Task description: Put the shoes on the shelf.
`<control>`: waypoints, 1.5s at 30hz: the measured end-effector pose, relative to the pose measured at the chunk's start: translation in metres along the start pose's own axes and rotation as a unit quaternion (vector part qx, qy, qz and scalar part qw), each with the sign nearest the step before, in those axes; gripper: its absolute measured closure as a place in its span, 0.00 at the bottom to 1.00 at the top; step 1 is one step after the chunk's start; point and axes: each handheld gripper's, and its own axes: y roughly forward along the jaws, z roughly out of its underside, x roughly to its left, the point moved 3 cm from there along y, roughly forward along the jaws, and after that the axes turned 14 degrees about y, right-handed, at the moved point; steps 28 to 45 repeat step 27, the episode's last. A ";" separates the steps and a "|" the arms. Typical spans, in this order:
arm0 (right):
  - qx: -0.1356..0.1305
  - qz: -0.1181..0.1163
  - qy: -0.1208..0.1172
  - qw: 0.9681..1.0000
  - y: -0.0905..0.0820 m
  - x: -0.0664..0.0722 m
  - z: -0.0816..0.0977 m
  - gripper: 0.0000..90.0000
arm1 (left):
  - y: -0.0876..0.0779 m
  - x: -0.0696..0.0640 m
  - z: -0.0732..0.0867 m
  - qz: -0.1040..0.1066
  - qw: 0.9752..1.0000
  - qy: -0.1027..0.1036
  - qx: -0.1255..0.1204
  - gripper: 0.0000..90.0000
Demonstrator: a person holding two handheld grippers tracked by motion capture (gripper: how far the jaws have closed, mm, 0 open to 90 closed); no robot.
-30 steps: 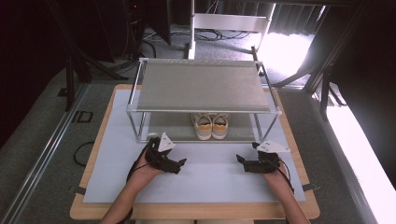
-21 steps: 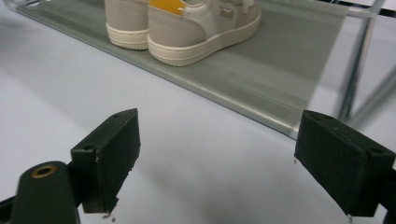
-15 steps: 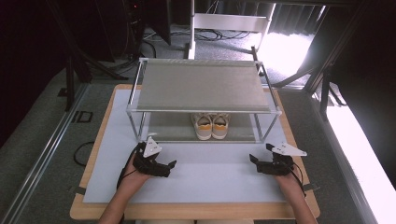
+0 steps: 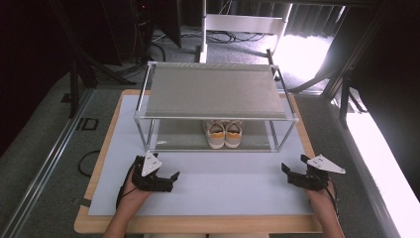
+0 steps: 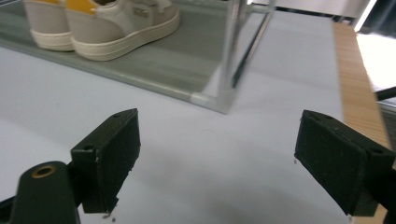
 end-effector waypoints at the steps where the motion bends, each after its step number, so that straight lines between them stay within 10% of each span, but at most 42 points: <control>1: -0.003 0.002 0.004 1.000 -0.001 -0.002 0.000 0.15 | -0.002 0.001 0.001 -0.006 1.000 -0.001 -0.002 0.02; 7: -0.045 0.083 0.044 0.995 -0.007 -0.013 0.001 0.15 | -0.010 0.008 0.007 -0.062 0.996 -0.043 -0.037 0.02; 11: -0.073 0.125 0.086 0.986 -0.010 -0.020 0.002 0.15 | -0.013 0.009 0.013 -0.112 0.991 -0.060 -0.048 0.02; 14: -0.067 0.134 0.081 0.985 -0.009 -0.020 0.004 0.15 | -0.015 0.009 0.015 -0.141 0.985 -0.071 -0.064 0.02; 45: -0.050 0.137 0.053 0.988 -0.003 -0.018 0.008 0.15 | -0.013 0.004 0.018 -0.137 0.987 -0.056 -0.060 0.02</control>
